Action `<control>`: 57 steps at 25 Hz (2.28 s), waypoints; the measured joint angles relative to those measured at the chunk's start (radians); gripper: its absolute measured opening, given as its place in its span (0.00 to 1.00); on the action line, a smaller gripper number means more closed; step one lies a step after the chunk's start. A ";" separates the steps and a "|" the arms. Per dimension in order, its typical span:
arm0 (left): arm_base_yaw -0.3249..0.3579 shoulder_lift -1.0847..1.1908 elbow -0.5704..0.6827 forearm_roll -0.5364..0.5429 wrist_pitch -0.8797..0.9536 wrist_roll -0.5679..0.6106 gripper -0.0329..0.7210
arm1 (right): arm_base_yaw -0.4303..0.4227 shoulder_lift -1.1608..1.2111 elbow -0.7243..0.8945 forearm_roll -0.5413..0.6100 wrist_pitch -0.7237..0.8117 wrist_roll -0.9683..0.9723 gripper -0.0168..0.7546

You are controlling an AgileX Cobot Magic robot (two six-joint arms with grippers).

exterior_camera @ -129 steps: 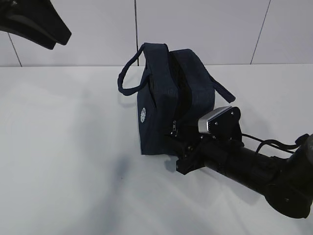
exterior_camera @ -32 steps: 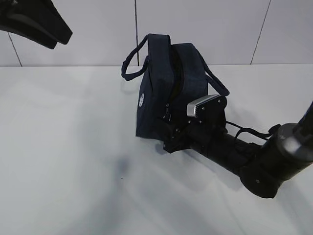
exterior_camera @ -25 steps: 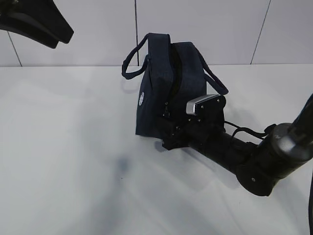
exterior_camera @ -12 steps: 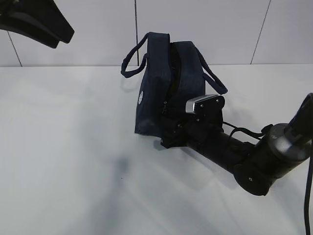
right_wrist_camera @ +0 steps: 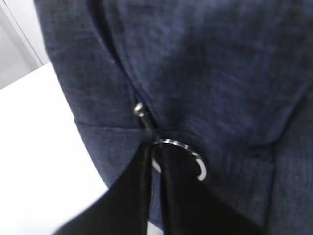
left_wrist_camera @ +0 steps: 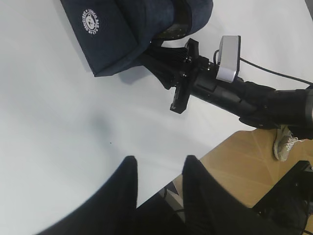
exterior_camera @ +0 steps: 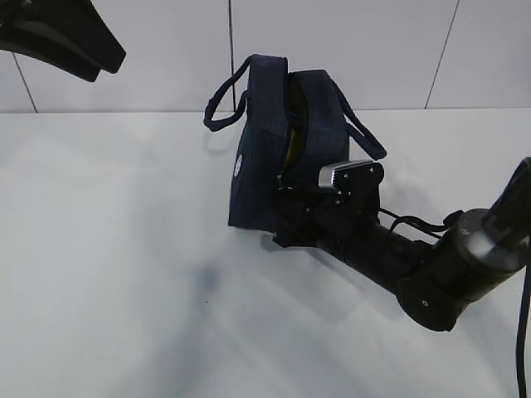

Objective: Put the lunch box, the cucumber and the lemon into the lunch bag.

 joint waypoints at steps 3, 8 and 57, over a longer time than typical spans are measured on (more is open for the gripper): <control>0.000 0.000 0.000 0.004 0.000 0.000 0.35 | 0.000 0.000 0.002 0.000 0.000 0.046 0.03; 0.000 0.000 0.000 0.015 0.000 0.000 0.35 | 0.000 -0.027 0.049 -0.036 0.000 0.067 0.03; -0.058 0.004 0.000 -0.019 0.000 0.019 0.35 | 0.000 0.036 -0.043 0.026 0.013 -0.063 0.55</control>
